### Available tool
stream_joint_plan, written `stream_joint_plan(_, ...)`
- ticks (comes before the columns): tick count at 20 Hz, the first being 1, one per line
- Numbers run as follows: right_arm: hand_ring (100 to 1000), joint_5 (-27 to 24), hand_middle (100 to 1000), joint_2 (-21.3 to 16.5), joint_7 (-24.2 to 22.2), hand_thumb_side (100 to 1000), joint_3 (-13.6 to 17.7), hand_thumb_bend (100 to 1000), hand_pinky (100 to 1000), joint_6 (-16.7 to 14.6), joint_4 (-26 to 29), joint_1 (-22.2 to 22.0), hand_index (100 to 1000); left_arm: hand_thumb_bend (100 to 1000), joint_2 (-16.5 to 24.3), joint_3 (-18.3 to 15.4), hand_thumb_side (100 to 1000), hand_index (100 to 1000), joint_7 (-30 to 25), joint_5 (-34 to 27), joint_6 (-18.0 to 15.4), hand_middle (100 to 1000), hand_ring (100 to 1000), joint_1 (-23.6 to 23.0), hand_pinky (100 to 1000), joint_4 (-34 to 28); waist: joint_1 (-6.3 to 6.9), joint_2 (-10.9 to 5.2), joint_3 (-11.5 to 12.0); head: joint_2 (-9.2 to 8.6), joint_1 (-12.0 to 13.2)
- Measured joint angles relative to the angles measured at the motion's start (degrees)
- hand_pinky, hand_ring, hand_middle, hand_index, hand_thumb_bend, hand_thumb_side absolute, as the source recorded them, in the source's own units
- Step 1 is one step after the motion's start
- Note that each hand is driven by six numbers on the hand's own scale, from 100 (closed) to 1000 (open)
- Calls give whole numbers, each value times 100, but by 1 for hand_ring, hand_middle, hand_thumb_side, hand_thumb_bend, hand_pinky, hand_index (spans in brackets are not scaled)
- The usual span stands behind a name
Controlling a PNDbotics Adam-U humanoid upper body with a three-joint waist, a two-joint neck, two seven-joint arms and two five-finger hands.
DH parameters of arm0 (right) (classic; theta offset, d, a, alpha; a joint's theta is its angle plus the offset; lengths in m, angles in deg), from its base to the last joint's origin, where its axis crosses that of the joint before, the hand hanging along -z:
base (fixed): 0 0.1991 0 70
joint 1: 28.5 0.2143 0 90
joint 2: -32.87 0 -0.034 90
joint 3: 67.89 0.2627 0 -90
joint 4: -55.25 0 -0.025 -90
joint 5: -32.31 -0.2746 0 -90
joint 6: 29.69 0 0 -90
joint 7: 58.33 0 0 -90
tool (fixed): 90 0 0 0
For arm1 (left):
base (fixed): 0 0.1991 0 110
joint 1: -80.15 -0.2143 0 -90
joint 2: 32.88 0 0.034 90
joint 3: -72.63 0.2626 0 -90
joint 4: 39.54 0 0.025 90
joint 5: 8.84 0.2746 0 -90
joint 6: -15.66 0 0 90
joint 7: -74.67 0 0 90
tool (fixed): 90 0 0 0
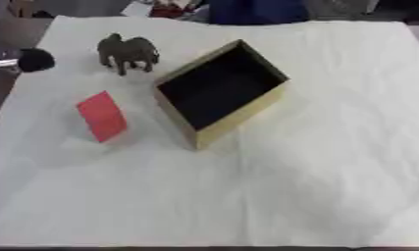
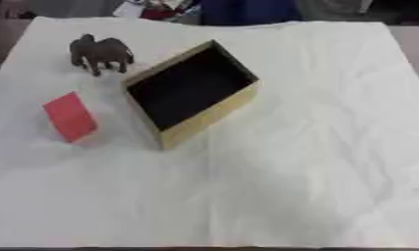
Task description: Pick up objects on the table and place them in the box.
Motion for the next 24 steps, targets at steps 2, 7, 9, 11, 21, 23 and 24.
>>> stream_joint_plan(2,852,0,744,1,-11,1000,-12,100,913,3,0,29,917,1000,0,98,1000,906,-330,33,18,768,794,75,689,73,-17,3,-8,0,-4)
stream_joint_plan(7,852,0,743,4,-31,1000,-16,100,913,2,0,36,916,1000,-1,345,1000,930,-1144,-27,210,769,810,251,708,212,-41,6,-11,0,-5)
stream_joint_plan(9,852,0,742,7,-39,1000,-18,100,913,9,0,36,916,1000,-2,440,973,933,-1434,-92,365,765,811,319,706,261,-47,6,-11,0,-5)
stream_joint_plan(11,851,0,742,13,-48,1000,-30,100,914,18,0,36,916,1000,-6,528,890,934,-1665,-193,550,763,813,389,703,302,-49,6,-11,0,-4)
stream_joint_plan(21,852,-2,735,85,-76,1000,-47,100,915,51,0,34,916,924,-252,1077,672,963,-2099,-693,1116,812,853,806,709,617,-49,-25,-12,2,24)
stream_joint_plan(23,852,-2,734,101,-77,1000,-48,100,916,54,0,33,916,913,-309,1202,666,964,-2074,-836,1140,815,856,860,707,675,-49,-27,-12,4,27)
stream_joint_plan(24,852,-3,734,101,-78,1000,-48,100,916,55,0,33,916,910,-330,1253,660,965,-2059,-899,1155,818,858,884,706,701,-49,-27,-12,5,28)
